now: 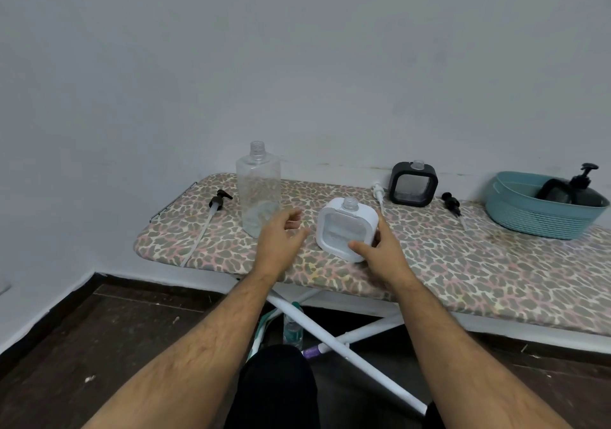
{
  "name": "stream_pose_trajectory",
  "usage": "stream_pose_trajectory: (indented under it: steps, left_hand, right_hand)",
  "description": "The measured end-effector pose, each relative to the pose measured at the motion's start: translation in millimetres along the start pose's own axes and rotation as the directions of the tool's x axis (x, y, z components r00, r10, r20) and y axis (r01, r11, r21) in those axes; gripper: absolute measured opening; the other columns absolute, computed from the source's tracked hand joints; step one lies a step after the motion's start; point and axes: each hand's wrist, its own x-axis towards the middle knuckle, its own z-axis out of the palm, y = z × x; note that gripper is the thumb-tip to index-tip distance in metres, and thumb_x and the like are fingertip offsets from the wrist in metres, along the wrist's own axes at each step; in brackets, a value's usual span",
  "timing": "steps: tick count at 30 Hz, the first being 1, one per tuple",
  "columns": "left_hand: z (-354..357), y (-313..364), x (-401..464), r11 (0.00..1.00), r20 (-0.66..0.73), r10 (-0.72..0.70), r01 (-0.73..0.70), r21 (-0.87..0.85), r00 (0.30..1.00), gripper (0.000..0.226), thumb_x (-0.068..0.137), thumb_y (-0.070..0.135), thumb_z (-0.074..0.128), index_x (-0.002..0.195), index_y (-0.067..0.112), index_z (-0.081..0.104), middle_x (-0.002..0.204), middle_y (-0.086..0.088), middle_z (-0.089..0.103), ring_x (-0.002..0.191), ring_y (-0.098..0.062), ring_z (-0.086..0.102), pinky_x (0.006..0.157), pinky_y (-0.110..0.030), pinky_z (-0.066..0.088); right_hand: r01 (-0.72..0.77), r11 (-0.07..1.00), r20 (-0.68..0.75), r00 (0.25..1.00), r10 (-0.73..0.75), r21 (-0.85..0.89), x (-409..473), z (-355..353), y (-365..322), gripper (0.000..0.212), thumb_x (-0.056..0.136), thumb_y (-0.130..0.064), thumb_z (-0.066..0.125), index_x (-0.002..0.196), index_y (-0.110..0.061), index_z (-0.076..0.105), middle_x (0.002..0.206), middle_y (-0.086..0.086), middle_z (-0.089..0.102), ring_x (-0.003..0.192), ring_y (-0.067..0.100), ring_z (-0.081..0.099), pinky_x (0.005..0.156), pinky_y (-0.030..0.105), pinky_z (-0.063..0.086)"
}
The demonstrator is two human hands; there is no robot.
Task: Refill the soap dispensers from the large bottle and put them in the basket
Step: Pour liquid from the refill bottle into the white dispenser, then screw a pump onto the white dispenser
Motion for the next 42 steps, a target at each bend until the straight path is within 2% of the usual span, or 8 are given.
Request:
stream_pose_trajectory:
  steps: [6, 12, 17, 20, 25, 31, 36, 42]
  left_hand:
    - [31.5, 1.1, 3.8, 0.964, 0.291, -0.084, 0.151, -0.217, 0.953, 0.095, 0.074, 0.018, 0.085, 0.152, 0.023, 0.030, 0.152, 0.000, 0.043, 0.134, -0.016, 0.046, 0.099, -0.039, 0.053]
    - [43.4, 3.6, 7.9, 0.947, 0.268, -0.055, 0.135, -0.291, 0.962, 0.083, 0.069, 0.022, 0.089, 0.139, 0.031, 0.043, 0.126, 0.007, 0.059, 0.113, -0.010, 0.061, 0.087, -0.032, 0.057]
    - [44.3, 3.7, 9.8, 0.956, 0.250, -0.099, 0.162, -0.246, 0.963, 0.066, 0.070, 0.023, 0.088, 0.125, 0.022, 0.050, 0.115, 0.009, 0.062, 0.104, -0.004, 0.061, 0.076, -0.016, 0.051]
    - [43.3, 5.3, 8.3, 0.950, 0.263, -0.089, 0.161, -0.269, 0.961, 0.060, 0.073, 0.018, 0.087, 0.118, 0.026, 0.048, 0.111, 0.012, 0.060, 0.099, 0.002, 0.060, 0.071, -0.014, 0.052]
    - [44.4, 5.0, 7.3, 0.939, 0.258, -0.087, 0.165, -0.302, 0.962, 0.062, 0.072, 0.017, 0.087, 0.119, 0.032, 0.048, 0.112, 0.015, 0.060, 0.101, 0.000, 0.062, 0.074, -0.018, 0.055]
    - [43.0, 3.3, 8.3, 0.931, 0.277, -0.111, 0.197, -0.306, 0.954, 0.062, 0.071, 0.020, 0.088, 0.113, 0.040, 0.048, 0.110, 0.019, 0.061, 0.093, 0.011, 0.061, 0.072, -0.015, 0.053]
    - [44.5, 0.4, 9.8, 0.928, 0.281, -0.119, 0.207, -0.310, 0.952, 0.062, 0.070, 0.021, 0.088, 0.109, 0.047, 0.048, 0.111, 0.019, 0.062, 0.097, 0.005, 0.063, 0.077, -0.021, 0.056]
    - [45.0, -1.9, 10.9, 0.927, 0.283, -0.104, 0.196, -0.320, 0.954, 0.060, 0.071, 0.016, 0.087, 0.110, 0.043, 0.050, 0.110, 0.015, 0.063, 0.095, 0.004, 0.063, 0.075, -0.021, 0.055]
  right_hand:
    - [-0.080, 0.993, 0.199, 0.975, 0.096, -0.090, 17.1, -19.1, -6.6, 0.075, 0.089, -0.006, 0.071, 0.144, -0.043, 0.035, 0.112, 0.008, 0.065, 0.067, 0.017, 0.065, 0.049, 0.029, 0.050]
    - [-0.062, 0.973, 0.349, 0.927, 0.139, -0.222, 37.9, -31.5, -13.2, 0.083, 0.088, 0.000, 0.066, 0.150, -0.041, 0.029, 0.115, 0.011, 0.062, 0.080, 0.029, 0.066, 0.065, 0.050, 0.059]
    - [-0.119, 0.932, 0.481, 0.830, 0.283, -0.342, 55.5, -51.7, -29.5, 0.078, 0.071, 0.004, 0.062, 0.142, -0.025, 0.046, 0.116, 0.007, 0.064, 0.081, 0.023, 0.066, 0.062, 0.032, 0.053]
    - [-0.117, 0.894, 0.300, 0.917, 0.265, -0.432, 76.8, -63.0, -27.2, 0.057, 0.085, 0.001, 0.059, 0.138, -0.018, 0.054, 0.127, 0.008, 0.062, 0.087, 0.021, 0.064, 0.065, 0.031, 0.054]
    - [-0.064, 0.845, -0.064, 0.997, 0.035, -0.531, 118.4, -64.4, -27.4, 0.028, 0.091, -0.008, 0.056, 0.115, -0.008, 0.069, 0.105, 0.009, 0.070, 0.091, 0.026, 0.069, 0.076, 0.041, 0.057]
    - [-0.054, 0.645, -0.038, 0.999, 0.039, -0.763, 169.4, -48.2, -34.2, 0.034, 0.094, -0.007, 0.053, 0.126, -0.013, 0.061, 0.109, 0.006, 0.070, 0.062, 0.018, 0.072, 0.066, 0.036, 0.060]
    - [-0.058, 0.506, 0.002, 0.993, 0.117, -0.861, 203.4, -26.6, -29.8, 0.041, 0.097, -0.003, 0.043, 0.136, -0.009, 0.052, 0.117, 0.016, 0.067, 0.070, 0.025, 0.074, 0.067, 0.038, 0.061]
    - [-0.082, 0.365, -0.010, 0.981, 0.196, -0.927, 227.5, -17.4, -23.1, 0.014, 0.092, 0.004, 0.050, 0.089, 0.000, 0.063, 0.068, 0.009, 0.066, 0.070, 0.027, 0.071, 0.055, 0.037, 0.054]
